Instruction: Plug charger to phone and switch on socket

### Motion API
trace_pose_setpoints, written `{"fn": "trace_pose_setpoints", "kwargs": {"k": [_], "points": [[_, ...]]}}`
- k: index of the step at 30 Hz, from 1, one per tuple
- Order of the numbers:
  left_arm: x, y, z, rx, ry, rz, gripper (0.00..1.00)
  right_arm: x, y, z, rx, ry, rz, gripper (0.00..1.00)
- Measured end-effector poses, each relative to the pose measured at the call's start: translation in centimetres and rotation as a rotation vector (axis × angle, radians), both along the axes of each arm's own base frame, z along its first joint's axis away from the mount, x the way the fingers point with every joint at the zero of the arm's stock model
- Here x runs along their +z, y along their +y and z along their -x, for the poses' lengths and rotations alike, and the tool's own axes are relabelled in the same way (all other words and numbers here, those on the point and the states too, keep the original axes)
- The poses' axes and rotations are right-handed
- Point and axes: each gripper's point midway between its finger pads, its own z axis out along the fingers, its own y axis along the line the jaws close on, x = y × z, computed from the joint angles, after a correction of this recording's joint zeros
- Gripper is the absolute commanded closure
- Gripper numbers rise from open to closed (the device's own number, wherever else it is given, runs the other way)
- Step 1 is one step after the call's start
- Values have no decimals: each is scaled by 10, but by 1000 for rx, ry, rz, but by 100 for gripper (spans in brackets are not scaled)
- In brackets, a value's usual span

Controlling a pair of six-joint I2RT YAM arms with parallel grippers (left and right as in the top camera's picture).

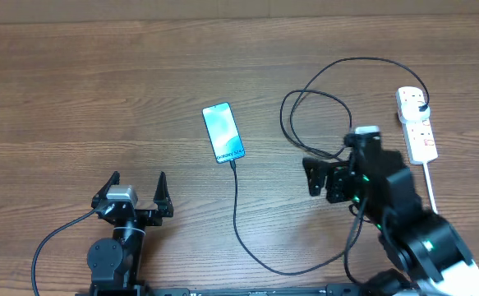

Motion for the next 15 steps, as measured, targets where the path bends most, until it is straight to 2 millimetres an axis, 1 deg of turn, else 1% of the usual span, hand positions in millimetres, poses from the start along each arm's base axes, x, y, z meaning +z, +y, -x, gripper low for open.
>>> {"fn": "trace_pose_setpoints", "kwargs": {"k": [1, 3, 5, 10, 12, 15], "points": [[0, 0, 0, 0, 0, 0, 0, 8, -1, -1, 2, -54, -4, 0], [0, 0, 0, 0, 0, 0, 1, 17, -5, -1, 0, -143, -11, 0], [0, 0, 0, 1, 0, 0, 0, 15, -8, 0, -5, -215, -22, 0], [0, 1, 0, 3, 1, 0, 0, -8, -13, -3, -19, -352, -67, 0], [0, 1, 0, 3, 1, 0, 0, -18, -16, -1, -21, -388, -82, 0], [0, 1, 0, 3, 1, 0, 0, -26, -21, 5, -24, -429, -100, 0]]}}
